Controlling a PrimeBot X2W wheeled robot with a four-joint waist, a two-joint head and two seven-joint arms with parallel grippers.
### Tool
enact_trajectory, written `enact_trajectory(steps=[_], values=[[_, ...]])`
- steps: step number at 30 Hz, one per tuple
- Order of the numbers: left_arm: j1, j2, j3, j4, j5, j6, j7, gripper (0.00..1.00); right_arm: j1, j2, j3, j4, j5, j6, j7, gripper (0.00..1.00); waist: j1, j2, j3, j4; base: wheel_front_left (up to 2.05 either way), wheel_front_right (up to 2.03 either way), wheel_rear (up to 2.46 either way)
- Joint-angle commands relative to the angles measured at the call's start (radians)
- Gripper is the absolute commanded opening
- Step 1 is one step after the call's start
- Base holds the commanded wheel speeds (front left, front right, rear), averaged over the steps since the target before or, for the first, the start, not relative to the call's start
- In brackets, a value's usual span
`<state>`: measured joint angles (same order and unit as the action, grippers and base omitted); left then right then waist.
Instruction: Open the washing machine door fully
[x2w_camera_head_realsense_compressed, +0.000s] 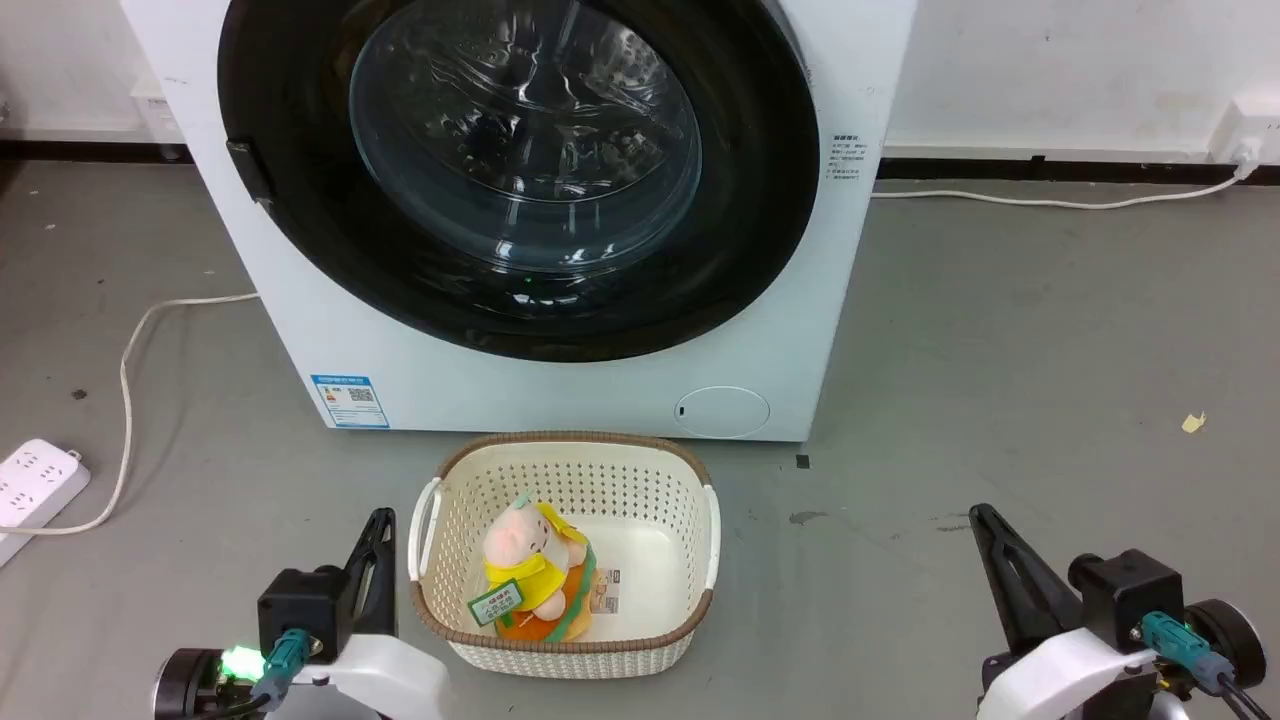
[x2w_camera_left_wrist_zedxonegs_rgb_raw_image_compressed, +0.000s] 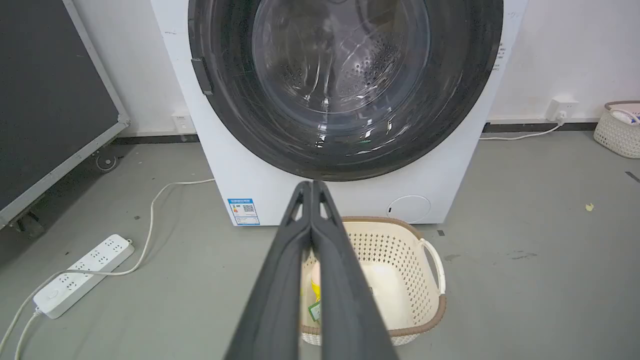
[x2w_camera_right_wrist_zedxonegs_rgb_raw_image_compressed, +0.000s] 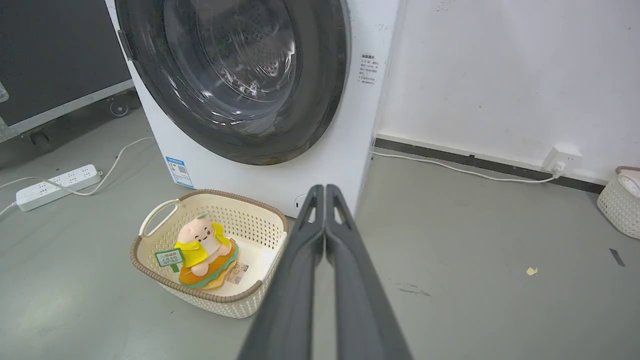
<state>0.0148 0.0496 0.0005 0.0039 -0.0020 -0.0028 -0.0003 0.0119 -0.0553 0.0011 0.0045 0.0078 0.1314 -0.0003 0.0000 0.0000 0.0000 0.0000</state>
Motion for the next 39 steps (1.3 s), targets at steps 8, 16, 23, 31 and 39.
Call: enact_trajectory(steps=[8,16,23,31,39], values=[[-0.015,0.001,0.0,-0.004,0.002,0.003,0.0,0.0,-0.012,0.005,-0.001,-0.005,-0.008,-0.001,0.0,0.0,0.0,0.0,0.0,0.0,0.0,0.0,0.0],[-0.015,0.001,0.0,-0.004,0.002,0.003,0.0,0.0,-0.012,0.005,-0.001,-0.005,-0.008,-0.001,0.0,0.0,0.0,0.0,0.0,0.0,0.0,0.0,0.0],[-0.015,0.001,0.0,-0.004,0.002,0.003,0.0,0.0,-0.012,0.005,-0.001,-0.005,-0.008,-0.001,0.0,0.0,0.0,0.0,0.0,0.0,0.0,0.0,0.0],[-0.015,0.001,0.0,-0.004,0.002,0.003,0.0,0.0,-0.012,0.005,-0.001,-0.005,-0.008,-0.001,0.0,0.0,0.0,0.0,0.0,0.0,0.0,0.0,0.0],[-0.015,0.001,0.0,-0.004,0.002,0.003,0.0,0.0,-0.012,0.005,-0.001,-0.005,-0.008,-0.001,0.0,0.0,0.0,0.0,0.0,0.0,0.0,0.0,0.0]])
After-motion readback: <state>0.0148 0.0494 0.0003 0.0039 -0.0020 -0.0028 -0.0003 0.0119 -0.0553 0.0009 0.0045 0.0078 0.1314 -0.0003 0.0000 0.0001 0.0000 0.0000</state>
